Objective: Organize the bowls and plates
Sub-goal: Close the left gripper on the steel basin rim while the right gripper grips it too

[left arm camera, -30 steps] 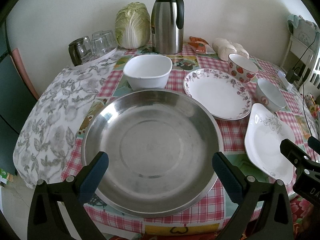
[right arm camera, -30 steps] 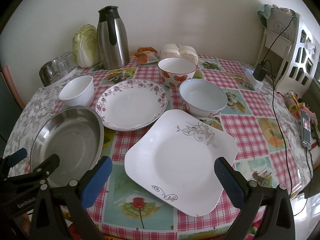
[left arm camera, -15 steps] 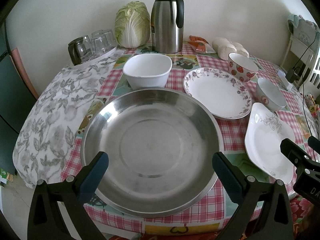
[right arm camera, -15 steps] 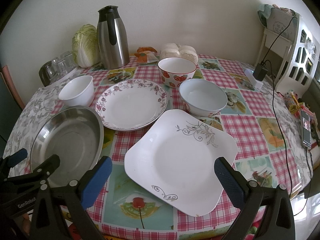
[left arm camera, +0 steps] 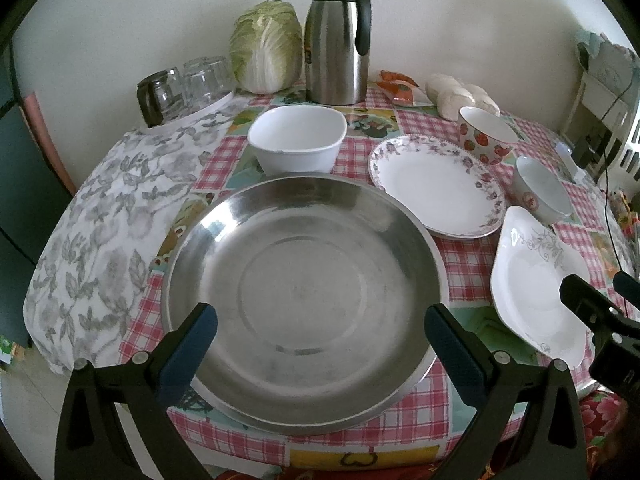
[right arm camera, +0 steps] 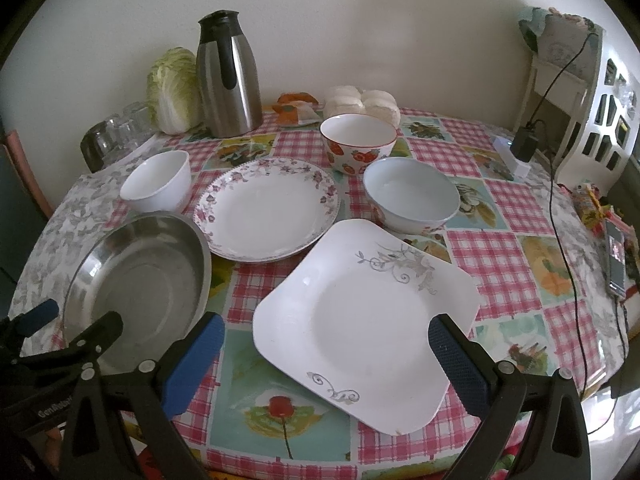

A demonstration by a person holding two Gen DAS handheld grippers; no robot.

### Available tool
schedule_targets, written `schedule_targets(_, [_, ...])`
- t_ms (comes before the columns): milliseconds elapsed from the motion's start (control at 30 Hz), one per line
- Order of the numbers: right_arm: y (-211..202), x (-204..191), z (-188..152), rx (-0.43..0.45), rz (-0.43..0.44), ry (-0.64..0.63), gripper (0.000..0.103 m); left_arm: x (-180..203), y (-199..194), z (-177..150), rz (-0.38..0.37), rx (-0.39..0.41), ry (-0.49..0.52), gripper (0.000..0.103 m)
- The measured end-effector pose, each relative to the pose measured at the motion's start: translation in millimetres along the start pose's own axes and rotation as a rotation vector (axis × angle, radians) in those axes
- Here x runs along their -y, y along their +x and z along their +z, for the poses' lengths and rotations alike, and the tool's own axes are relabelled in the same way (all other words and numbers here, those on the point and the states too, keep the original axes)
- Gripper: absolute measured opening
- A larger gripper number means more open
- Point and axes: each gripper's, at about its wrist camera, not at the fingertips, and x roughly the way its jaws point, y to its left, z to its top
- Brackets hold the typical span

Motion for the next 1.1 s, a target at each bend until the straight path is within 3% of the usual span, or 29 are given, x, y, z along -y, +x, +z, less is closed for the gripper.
schedule_targets(533, [31,-43,21,-0.067,0.222,-0.103,0.103,-92,4,-11,0.024,0.052,-0.384,0.103])
schedule_targets(667, [37,-51,23,-0.076,0.241,-0.125,0.102,-105,15,-15,0.009,-0.001,-0.415,0.103])
schedule_targets(1000, [71,-64,32,-0.141,0.308,-0.14,0.076,-126,29,-18,0.045,-0.022,-0.455,0.102])
schedule_targets(1100, [79,-69,31,-0.159,0.322,-0.148,0.071,-133,38,-20,0.046,-0.051,-0.481,0.092])
